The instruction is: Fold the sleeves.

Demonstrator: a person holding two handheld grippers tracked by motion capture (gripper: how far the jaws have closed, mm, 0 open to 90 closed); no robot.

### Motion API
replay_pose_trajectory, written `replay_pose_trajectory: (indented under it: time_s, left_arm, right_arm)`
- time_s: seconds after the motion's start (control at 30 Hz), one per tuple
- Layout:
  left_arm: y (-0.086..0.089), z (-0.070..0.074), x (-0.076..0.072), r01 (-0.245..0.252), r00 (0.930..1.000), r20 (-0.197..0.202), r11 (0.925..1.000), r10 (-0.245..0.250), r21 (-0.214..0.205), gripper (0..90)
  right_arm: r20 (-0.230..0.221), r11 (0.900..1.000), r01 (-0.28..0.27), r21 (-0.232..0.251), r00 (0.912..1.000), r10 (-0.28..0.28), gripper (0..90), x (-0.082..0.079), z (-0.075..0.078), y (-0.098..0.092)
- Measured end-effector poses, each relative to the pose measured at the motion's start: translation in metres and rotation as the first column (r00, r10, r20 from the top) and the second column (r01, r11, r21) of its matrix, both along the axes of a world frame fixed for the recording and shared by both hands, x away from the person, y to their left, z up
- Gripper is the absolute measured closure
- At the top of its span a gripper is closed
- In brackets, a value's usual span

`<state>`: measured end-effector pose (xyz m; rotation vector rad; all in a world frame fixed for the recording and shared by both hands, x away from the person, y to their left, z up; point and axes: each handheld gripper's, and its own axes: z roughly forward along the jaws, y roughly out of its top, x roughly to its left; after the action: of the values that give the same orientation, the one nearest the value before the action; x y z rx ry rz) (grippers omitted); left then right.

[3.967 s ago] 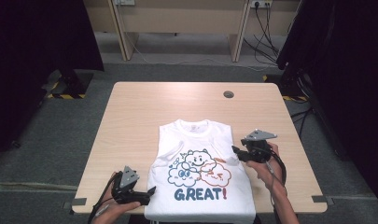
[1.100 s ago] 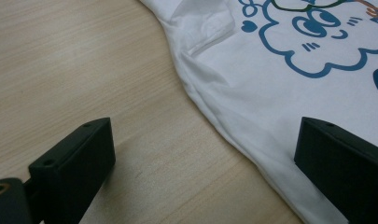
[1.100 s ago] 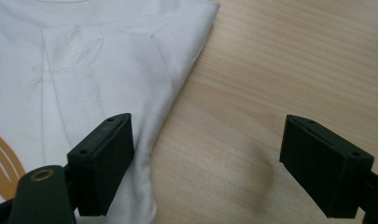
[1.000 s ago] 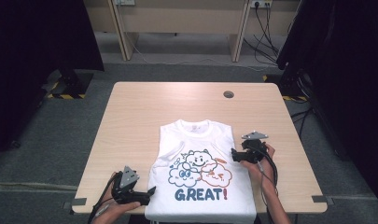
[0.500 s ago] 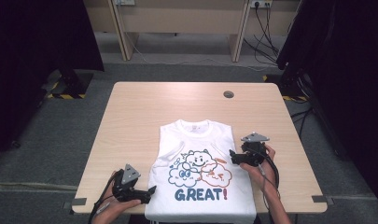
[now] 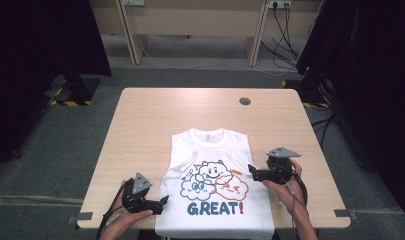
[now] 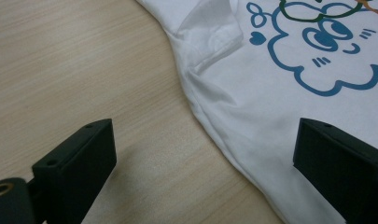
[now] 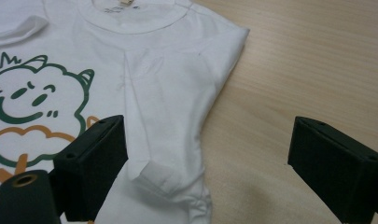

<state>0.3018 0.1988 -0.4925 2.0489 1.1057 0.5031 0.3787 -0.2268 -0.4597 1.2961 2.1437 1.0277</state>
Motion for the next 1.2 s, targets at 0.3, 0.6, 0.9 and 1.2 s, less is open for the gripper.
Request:
replay_pose_trajectory:
  time_s: [0.3, 0.6, 0.9, 1.2]
  left_arm:
    - [-0.003, 0.001, 0.008, 0.002, 1.0000, 0.008, 1.0000, -0.002, 0.009, 5.2]
    - [-0.003, 0.003, 0.018, -0.010, 0.9999, 0.012, 0.9999, 0.010, 0.009, 5.2]
    - [-0.005, -0.001, 0.020, -0.013, 0.9999, 0.003, 0.9990, 0.013, 0.043, 5.2]
    - [-0.007, 0.000, 0.027, -0.060, 0.9980, -0.017, 0.9965, 0.061, 0.058, 2.5]
  right_arm:
    - [-0.007, 0.9995, -0.028, -0.013, 0.9996, 0.028, 11.2, -0.017, -0.008, -0.005]
    - [-0.010, 0.9993, -0.037, -0.001, 0.9993, 0.036, 11.2, -0.032, -0.014, -0.010]
    - [-0.036, 0.9979, -0.058, -0.031, 0.9977, 0.057, 11.1, -0.052, -0.020, -0.017]
    - [-0.055, 0.9953, -0.026, -0.093, 0.9983, 0.021, 10.6, -0.051, -0.025, -0.013]
